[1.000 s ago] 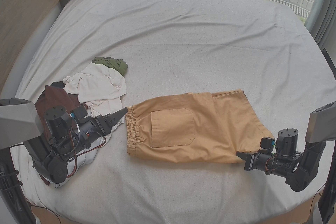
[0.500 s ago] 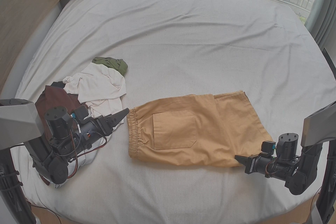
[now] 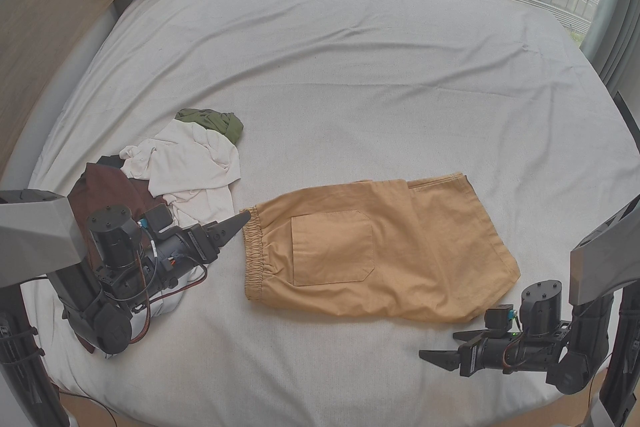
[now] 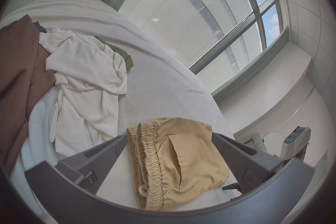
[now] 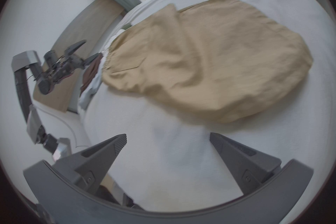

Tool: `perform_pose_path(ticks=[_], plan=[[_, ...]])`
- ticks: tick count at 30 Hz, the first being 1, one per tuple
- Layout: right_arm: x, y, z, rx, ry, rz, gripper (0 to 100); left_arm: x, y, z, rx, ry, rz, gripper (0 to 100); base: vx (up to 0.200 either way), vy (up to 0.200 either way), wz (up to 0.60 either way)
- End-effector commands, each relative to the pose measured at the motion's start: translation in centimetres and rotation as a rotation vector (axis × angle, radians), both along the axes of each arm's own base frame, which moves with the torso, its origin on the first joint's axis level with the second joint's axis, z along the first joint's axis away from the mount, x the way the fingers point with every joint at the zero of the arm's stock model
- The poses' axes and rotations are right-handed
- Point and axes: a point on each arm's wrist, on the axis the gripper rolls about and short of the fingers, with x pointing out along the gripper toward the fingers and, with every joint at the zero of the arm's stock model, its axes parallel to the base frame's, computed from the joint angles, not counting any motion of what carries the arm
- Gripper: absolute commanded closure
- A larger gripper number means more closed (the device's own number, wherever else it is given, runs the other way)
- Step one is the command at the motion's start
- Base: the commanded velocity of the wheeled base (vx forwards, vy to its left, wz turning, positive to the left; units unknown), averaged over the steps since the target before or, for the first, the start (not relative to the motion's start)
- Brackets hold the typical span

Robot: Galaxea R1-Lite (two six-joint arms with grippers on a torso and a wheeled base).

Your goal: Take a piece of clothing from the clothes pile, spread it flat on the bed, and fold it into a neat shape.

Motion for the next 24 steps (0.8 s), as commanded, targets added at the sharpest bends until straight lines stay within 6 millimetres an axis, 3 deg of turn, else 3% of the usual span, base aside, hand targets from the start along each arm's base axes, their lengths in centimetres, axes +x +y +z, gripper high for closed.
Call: perform_pose_path(ticks=[1,15,24], plan=[[-0.6,1.1,1.3,0.058,-0.035,0.091,0,-0.1,-0.2,-0.3,0.003,0.011,-0.007,0,0.0,0.0,0.0],[2.9,3.4,6.6,0.28,-0.269,0.138,0,0.3,-1.0,-3.7,0.029,0.118,-0.023,0,0.0,0.0,0.0],[4.2,2.6,7.1,0.289,-0.305,0.094,0,0.3,-1.5,-5.8,0.035,0.185,-0.036,0,0.0,0.0,0.0]])
